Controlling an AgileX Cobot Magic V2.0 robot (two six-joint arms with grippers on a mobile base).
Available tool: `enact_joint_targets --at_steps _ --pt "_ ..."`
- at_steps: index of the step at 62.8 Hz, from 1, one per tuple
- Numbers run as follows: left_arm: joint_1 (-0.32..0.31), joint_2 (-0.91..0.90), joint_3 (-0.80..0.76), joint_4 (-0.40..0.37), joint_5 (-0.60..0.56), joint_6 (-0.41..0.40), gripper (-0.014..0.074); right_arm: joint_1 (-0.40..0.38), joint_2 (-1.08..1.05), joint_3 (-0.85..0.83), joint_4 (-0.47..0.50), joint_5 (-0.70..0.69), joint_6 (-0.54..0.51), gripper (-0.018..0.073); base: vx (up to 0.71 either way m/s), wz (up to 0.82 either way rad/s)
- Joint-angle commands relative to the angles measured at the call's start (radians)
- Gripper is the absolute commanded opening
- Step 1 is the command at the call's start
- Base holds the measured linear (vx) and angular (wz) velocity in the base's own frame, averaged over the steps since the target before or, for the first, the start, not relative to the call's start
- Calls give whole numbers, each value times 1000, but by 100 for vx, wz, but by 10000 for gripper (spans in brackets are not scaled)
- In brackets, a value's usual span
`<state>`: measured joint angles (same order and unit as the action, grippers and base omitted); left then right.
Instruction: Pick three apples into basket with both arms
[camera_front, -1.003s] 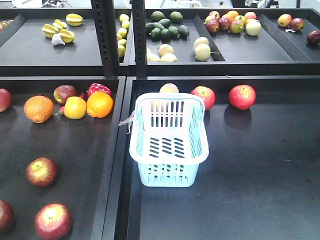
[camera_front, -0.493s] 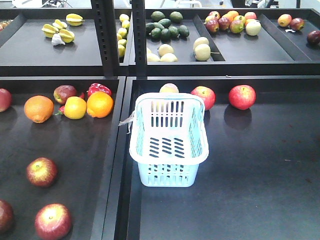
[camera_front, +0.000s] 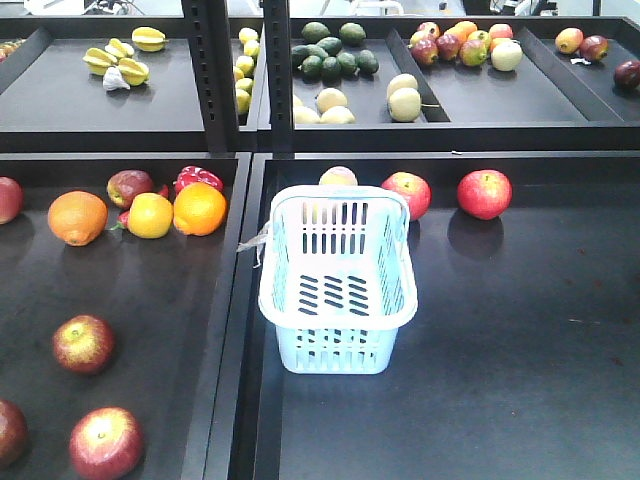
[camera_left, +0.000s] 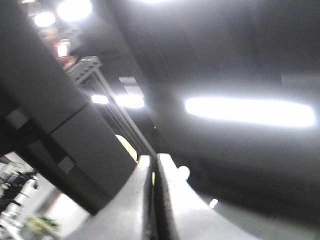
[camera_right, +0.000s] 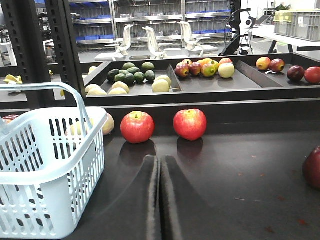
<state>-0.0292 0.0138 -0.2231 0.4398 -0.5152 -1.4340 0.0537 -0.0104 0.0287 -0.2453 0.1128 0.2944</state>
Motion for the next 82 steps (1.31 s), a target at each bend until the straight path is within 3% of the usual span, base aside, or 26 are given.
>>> enact_joint_targets --at_steps 1,6,14,22,34,40,55,68,82 --pt "-3 89 -148 228 25 -18 -6 -5 -11 13 -13 -73 0 -4 0 0" --pt "-3 172 -239 375 32 -21 -6 -5 -11 13 -13 -73 0 -4 0 0" --pt "-3 321 -347 514 27 -92 5 -5 -11 13 -13 -73 0 -4 0 0" --pt "-3 502 -427 685 -86 -153 49 -5 -11 13 -13 -73 0 -4 0 0" --pt "-3 784 -573 971 -326 -202 207 -5 -11 13 -13 -73 0 -4 0 0" --pt "-3 932 -677 1068 -393 -202 318 -5 -11 13 -13 -73 0 -4 0 0" --pt "-3 1265 -942 1207 -480 -201 531 -5 -11 13 -13 -73 0 -4 0 0" --pt "-27 1504 -1208 1334 -585 -229 544 -5 -11 13 -13 -73 0 -4 0 0" --pt "-82 1719 -1429 1333 -625 -236 544 -5 -11 13 -13 -73 0 -4 0 0"
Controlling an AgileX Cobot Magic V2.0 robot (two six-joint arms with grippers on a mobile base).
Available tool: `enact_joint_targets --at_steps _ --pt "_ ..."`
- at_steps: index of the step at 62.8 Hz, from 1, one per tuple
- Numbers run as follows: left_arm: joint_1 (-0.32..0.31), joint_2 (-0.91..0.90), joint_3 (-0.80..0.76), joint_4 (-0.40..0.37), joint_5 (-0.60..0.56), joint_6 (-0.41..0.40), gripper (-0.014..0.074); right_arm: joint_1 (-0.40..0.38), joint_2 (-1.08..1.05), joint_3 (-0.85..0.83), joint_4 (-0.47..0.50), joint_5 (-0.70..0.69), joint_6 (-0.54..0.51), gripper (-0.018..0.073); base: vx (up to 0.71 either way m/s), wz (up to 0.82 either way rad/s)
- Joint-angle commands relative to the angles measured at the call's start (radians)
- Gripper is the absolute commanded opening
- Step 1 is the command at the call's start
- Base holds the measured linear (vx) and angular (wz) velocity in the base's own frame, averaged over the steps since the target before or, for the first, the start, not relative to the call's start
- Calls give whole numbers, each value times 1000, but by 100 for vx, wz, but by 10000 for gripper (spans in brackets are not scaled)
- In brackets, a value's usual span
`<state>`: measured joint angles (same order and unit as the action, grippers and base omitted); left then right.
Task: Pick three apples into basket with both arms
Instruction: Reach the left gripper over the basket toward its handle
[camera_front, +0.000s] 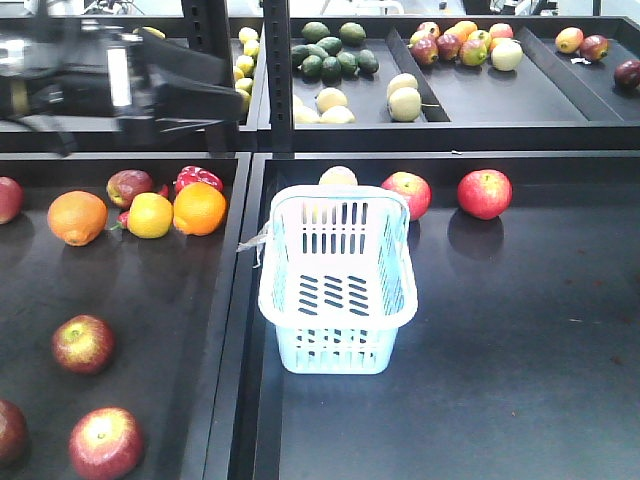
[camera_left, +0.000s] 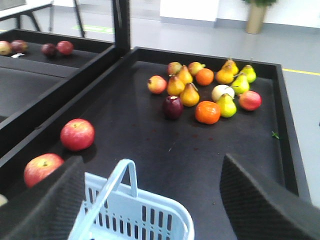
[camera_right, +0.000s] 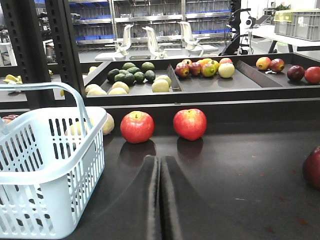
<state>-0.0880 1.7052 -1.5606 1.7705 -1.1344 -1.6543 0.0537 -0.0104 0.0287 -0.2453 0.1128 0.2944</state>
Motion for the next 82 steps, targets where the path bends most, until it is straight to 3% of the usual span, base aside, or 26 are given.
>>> enact_joint_targets --at_steps 1,34,82 --pt "-27 38 -101 2 -6 -15 544 -5 -11 13 -13 -73 0 -4 0 0" --pt "-94 364 -299 2 73 26 544 -5 -11 13 -13 -73 0 -4 0 0" --pt "-112 540 -307 2 128 75 538 -5 -11 13 -13 -73 0 -4 0 0"
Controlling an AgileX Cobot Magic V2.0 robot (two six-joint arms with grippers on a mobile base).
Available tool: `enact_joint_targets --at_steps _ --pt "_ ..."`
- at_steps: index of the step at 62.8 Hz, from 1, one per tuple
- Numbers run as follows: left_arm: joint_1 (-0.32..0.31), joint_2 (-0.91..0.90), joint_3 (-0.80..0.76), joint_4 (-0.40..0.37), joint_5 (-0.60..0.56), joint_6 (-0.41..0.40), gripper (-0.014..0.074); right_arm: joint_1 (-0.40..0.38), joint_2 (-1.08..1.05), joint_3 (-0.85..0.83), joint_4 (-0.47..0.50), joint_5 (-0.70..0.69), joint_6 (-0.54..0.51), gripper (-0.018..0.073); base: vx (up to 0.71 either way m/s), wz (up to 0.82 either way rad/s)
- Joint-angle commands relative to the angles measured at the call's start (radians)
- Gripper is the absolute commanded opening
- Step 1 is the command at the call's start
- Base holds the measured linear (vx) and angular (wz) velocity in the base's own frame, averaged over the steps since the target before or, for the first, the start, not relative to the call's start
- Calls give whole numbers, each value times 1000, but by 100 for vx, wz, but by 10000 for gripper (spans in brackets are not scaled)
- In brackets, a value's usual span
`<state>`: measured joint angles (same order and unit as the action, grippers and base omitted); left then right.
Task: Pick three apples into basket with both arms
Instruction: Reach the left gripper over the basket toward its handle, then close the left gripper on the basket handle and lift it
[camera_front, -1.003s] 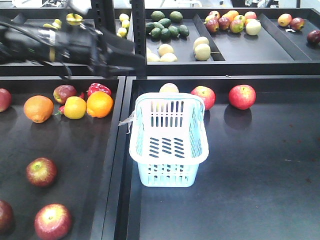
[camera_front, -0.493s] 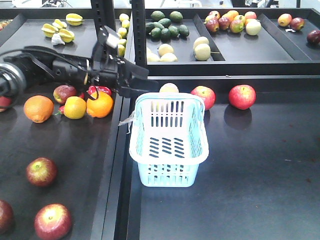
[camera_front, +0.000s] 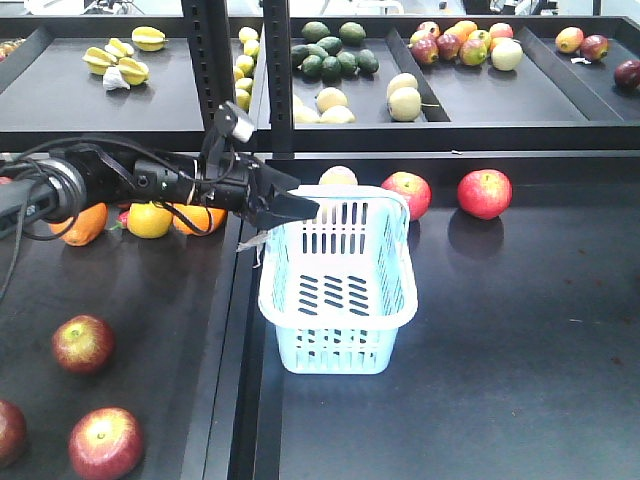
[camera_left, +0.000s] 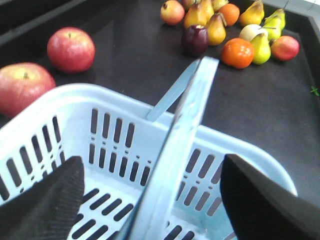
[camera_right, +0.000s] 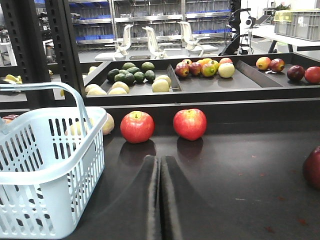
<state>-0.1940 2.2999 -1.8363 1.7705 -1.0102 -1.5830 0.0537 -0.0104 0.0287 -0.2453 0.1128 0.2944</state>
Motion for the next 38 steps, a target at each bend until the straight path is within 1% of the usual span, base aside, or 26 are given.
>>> enact_joint_targets --at_steps 1,7,15,19,25,33,35,38 --pt "-6 -50 -31 2 6 4 535 -5 -11 13 -13 -73 0 -4 0 0" --pt "-6 -44 -31 2 18 4 506 -5 -11 13 -13 -73 0 -4 0 0" --pt "-6 -44 -31 2 31 1 413 -5 -11 13 -13 -73 0 -4 0 0" --pt "-6 -44 -31 2 31 1 344 -5 -11 13 -13 -73 0 -4 0 0" --pt "-6 -46 -31 2 27 0 214 -5 -11 13 -13 -73 0 -4 0 0" --pt "-6 -47 -31 2 -25 0 29 -5 -11 13 -13 -73 0 -4 0 0" --pt "-6 -49 -31 2 -45 0 -6 -5 -11 13 -13 -73 0 -4 0 0" --pt "-6 -51 -31 1 -87 -2 -9 -5 -11 13 -13 -73 0 -4 0 0"
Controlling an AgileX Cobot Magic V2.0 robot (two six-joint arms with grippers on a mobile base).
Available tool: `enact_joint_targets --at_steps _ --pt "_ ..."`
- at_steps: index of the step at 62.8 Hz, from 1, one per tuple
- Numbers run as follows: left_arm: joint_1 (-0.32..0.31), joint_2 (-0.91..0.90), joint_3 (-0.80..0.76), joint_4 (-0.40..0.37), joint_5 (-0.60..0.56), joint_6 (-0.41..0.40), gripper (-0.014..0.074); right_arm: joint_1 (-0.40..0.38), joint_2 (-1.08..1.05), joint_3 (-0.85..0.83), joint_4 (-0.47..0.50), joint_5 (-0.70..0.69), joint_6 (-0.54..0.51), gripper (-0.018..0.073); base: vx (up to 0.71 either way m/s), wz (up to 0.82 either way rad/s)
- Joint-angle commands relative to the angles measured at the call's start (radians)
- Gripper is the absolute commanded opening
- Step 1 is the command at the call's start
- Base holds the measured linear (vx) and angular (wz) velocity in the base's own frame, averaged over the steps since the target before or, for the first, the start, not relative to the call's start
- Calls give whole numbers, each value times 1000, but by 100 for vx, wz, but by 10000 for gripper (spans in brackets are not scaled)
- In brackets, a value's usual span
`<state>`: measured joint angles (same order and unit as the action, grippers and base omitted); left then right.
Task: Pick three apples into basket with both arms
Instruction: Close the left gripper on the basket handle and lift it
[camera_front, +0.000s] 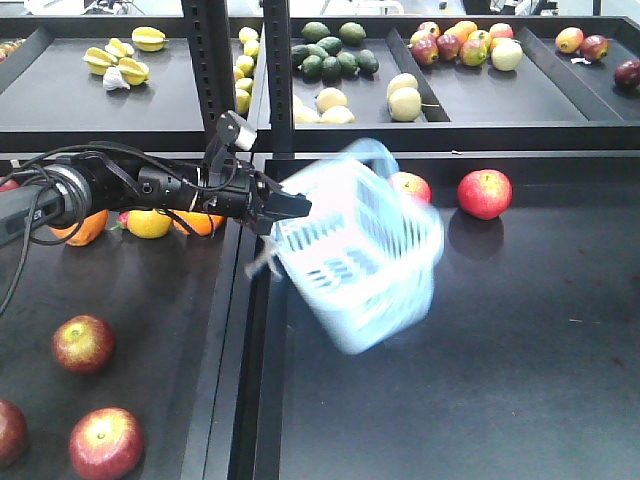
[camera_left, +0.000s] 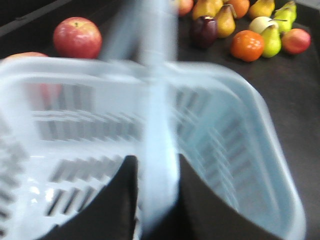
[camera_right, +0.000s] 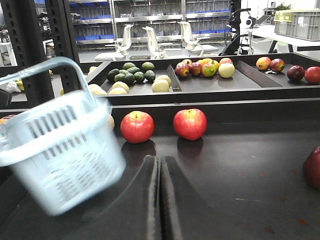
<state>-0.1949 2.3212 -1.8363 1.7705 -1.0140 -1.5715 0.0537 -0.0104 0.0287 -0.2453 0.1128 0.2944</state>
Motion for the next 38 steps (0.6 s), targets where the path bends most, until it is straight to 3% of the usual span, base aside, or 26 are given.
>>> enact_joint_targets --at_steps 1,6,27,35,38 --pt "-5 -73 -31 1 -97 -15 -9 -5 -11 13 -13 -73 0 -4 0 0" --pt "-6 -82 -31 -1 -162 -55 -8 -5 -11 13 -13 -73 0 -4 0 0" --pt "-27 -216 -31 1 -353 -387 -8 -5 -11 13 -13 -73 0 -4 0 0" --pt "-45 -282 -31 2 -356 -578 -8 -5 -11 13 -13 -73 0 -4 0 0" --pt "-52 -310 -27 2 -356 -578 -8 -5 -11 13 -13 -73 0 -4 0 0"
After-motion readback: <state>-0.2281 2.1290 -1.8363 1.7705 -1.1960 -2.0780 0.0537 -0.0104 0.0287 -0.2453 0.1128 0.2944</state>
